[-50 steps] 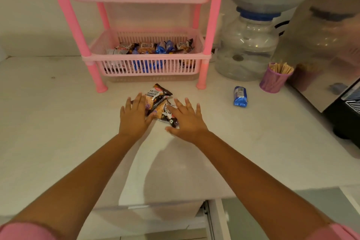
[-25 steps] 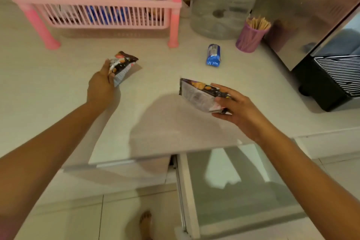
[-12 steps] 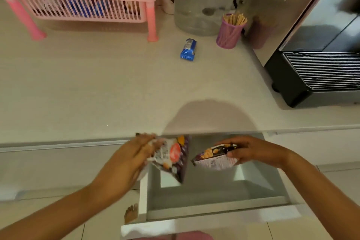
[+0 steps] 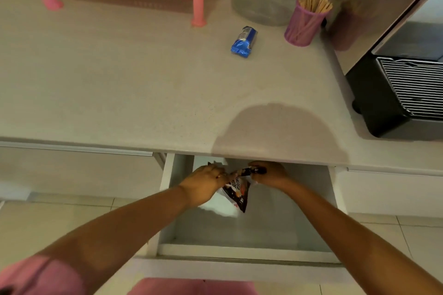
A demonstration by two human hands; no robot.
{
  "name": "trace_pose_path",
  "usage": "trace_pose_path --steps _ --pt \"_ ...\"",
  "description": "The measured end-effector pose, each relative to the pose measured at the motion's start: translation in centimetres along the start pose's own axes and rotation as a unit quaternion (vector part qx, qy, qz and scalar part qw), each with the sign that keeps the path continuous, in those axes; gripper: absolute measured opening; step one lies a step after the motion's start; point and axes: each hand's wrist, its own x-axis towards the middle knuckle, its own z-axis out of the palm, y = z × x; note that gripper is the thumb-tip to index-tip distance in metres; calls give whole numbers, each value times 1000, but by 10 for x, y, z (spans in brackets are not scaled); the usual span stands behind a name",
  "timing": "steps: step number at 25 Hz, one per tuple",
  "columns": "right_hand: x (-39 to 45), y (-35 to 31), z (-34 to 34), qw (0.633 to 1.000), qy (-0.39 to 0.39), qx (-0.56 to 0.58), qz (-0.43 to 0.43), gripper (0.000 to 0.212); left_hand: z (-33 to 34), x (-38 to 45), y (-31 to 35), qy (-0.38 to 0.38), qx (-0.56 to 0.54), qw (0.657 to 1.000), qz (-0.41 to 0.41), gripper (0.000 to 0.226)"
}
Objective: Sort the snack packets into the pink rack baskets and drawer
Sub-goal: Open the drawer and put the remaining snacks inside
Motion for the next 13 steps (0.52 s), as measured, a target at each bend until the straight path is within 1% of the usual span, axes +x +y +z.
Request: trace_pose_path --steps 3,4,5,7,8,9,11,12,13 --pt "14 2 21 996 85 31 21 36 27 24 0 -48 17 998 -30 57" --pt "17 3 26 995 99 31 16 37 33 27 -1 -63 15 997 -35 56" --pt "19 4 30 996 93 14 2 40 39 27 -4 -78 18 996 -45 56" --pt "20 9 39 997 39 -54 -30 52 49 26 -9 -102 17 992 -65 62" --pt "18 12 44 995 7 -90 -32 59 54 24 -10 -113 12 991 -70 66" --pt "17 15 50 993 -17 -119 -24 65 59 21 -9 -109 10 992 -69 68" --pt "16 20 60 988 -46 -144 3 72 72 16 -2 -36 34 997 -60 67" --pt "15 22 64 987 -58 -149 14 73 75 13 1 -27 53 996 -65 74" --pt "15 23 66 985 -69 -156 24 74 78 11 1 -60 43 995 -69 82"
